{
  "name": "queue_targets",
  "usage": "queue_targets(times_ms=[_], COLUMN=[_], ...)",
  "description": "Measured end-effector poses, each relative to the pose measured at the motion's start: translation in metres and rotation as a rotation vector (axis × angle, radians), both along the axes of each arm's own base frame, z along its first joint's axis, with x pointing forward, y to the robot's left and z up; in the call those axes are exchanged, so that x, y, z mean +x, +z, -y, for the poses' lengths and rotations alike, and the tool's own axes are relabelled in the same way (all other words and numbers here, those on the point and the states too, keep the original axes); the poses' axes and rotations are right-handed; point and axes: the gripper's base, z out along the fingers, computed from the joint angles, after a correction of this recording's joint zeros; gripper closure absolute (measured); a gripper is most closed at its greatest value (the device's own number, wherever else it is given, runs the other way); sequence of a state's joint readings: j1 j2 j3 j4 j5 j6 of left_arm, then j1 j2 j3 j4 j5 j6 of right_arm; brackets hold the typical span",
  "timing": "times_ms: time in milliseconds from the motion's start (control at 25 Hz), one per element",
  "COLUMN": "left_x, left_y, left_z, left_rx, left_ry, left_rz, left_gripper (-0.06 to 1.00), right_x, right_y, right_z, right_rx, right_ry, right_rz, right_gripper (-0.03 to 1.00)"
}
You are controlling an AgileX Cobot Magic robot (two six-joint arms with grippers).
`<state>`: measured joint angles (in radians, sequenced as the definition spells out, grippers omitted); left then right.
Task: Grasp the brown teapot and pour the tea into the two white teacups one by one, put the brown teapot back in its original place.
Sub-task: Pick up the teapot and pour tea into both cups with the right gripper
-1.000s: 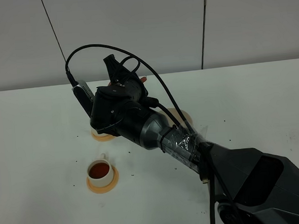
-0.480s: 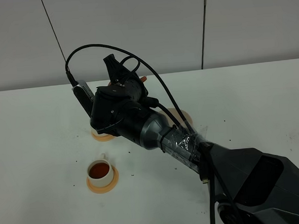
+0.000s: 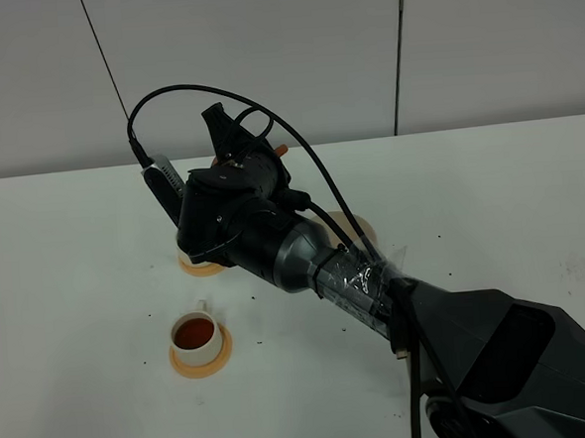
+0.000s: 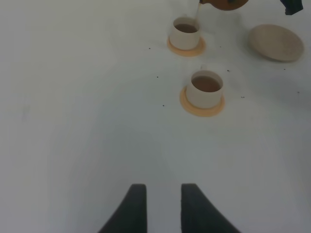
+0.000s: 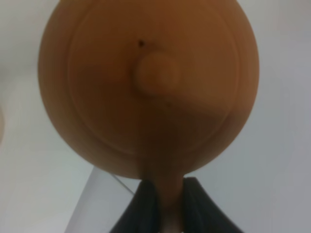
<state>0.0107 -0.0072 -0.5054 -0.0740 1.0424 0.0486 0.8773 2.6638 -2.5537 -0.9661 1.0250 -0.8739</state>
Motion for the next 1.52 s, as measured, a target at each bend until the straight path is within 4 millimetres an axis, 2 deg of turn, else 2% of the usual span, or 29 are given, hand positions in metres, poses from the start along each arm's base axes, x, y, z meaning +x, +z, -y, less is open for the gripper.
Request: queue_targets(times_ms=[440,1120,1520], left_x=[0.000,0.000,0.000], left_y=[0.000,0.000,0.000], left_z=[0.000,0.000,0.000], left_rx=[0.000,0.000,0.000], left_ry=[0.000,0.000,0.000], left_rz=[0.000,0.000,0.000], left_gripper=[0.70,0.70,0.70], right_x=[0.000,-0.006,-0.010], right_y=[0.000,-0.008,0.015], right_z=[0.000,-0.002,-0.008], right_rx=[0.003,0.081,0.215], right_ry=[0.000,-0.029,-0.032], right_rz=[-0.003,-0.105,-0.128], right_gripper=[0.87,0.87,0.87])
